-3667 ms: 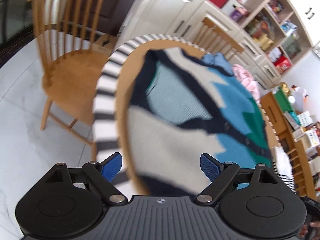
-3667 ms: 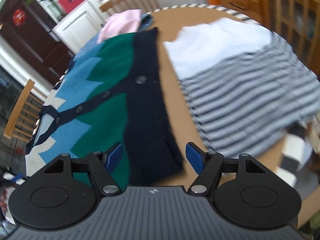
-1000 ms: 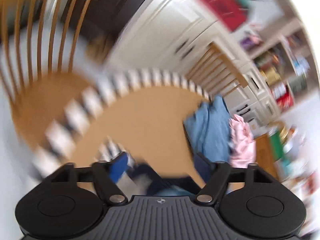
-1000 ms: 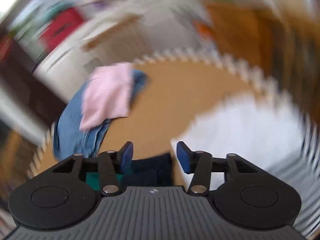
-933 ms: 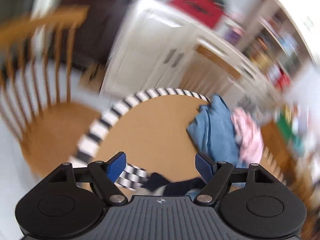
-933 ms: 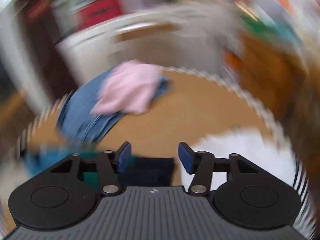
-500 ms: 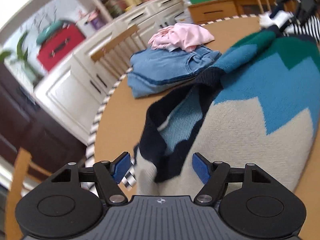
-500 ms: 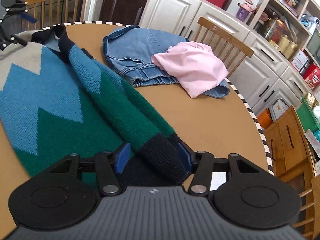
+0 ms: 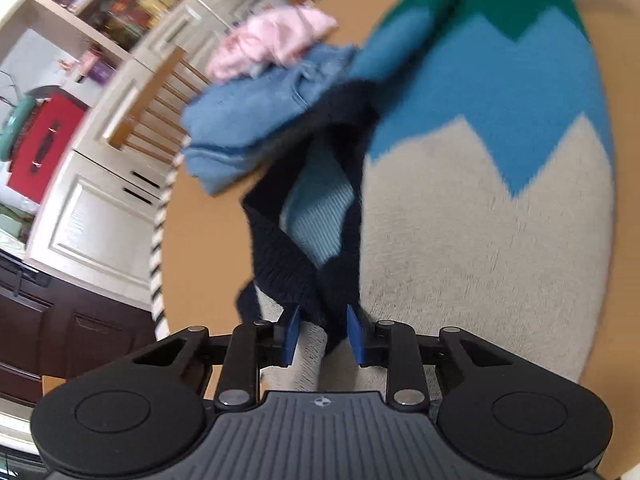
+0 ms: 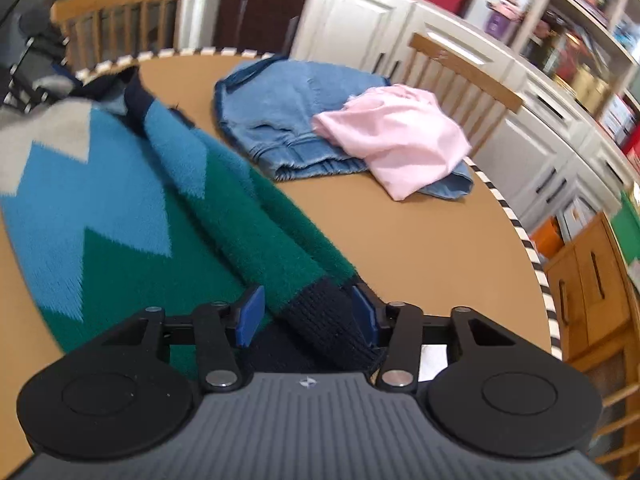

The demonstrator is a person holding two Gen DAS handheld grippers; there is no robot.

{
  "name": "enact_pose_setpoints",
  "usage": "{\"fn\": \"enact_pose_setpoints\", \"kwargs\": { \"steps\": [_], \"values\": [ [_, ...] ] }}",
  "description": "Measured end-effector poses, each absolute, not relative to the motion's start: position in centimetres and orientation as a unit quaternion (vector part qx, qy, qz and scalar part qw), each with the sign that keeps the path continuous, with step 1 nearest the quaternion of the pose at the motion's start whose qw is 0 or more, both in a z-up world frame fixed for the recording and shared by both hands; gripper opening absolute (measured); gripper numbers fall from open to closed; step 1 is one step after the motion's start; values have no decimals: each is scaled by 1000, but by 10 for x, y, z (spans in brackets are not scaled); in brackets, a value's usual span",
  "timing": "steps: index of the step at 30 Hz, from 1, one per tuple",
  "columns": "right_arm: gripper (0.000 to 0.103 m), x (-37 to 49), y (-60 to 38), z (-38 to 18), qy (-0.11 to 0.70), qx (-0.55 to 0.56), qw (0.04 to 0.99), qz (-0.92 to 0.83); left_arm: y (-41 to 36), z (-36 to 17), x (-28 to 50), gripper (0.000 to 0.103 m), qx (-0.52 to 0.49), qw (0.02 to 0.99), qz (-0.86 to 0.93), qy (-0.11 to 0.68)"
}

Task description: Fold clothes

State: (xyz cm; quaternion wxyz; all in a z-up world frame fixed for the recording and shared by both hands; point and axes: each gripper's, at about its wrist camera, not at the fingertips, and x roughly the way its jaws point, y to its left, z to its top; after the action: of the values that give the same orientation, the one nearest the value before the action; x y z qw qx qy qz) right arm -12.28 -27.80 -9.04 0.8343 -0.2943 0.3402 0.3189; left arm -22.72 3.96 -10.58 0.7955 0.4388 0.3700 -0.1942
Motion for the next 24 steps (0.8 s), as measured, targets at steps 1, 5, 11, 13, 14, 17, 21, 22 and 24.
{"fn": "enact_pose_setpoints", "kwargs": {
  "steps": [1, 5, 11, 13, 14, 17, 21, 22, 24],
  "values": [
    [42, -122, -275, -95, 340, -310, 826, 324, 42, -107, -222, 19, 427, 799, -194, 376],
    [42, -130, -261, -118, 320, -424, 773, 348, 52, -104, -207, 14, 379, 811, -201, 397],
    [5, -100, -265, -95, 352, -367, 784, 357, 113, -68, -168, 9, 134, 860, -204, 449],
    [5, -71, -280, -68, 367, -279, 816, 348, 144, -53, -151, 9, 21, 870, -198, 450],
    [5, -52, -291, -60, 385, -216, 829, 345, 162, -51, -139, 9, -47, 869, -195, 453],
    [4, 9, -318, -62, 440, -49, 845, 301, 206, -67, -106, 10, -216, 844, -169, 460],
    [3, 55, -331, -104, 509, 38, 837, 197, 237, -110, -82, 8, -330, 804, -80, 488],
    [4, 55, -331, -109, 512, 39, 837, 190, 240, -117, -81, 8, -339, 802, -64, 487],
    [15, 41, -323, -105, 477, -11, 857, 197, 244, -119, -89, 12, -339, 810, -48, 476]
  ]
}}
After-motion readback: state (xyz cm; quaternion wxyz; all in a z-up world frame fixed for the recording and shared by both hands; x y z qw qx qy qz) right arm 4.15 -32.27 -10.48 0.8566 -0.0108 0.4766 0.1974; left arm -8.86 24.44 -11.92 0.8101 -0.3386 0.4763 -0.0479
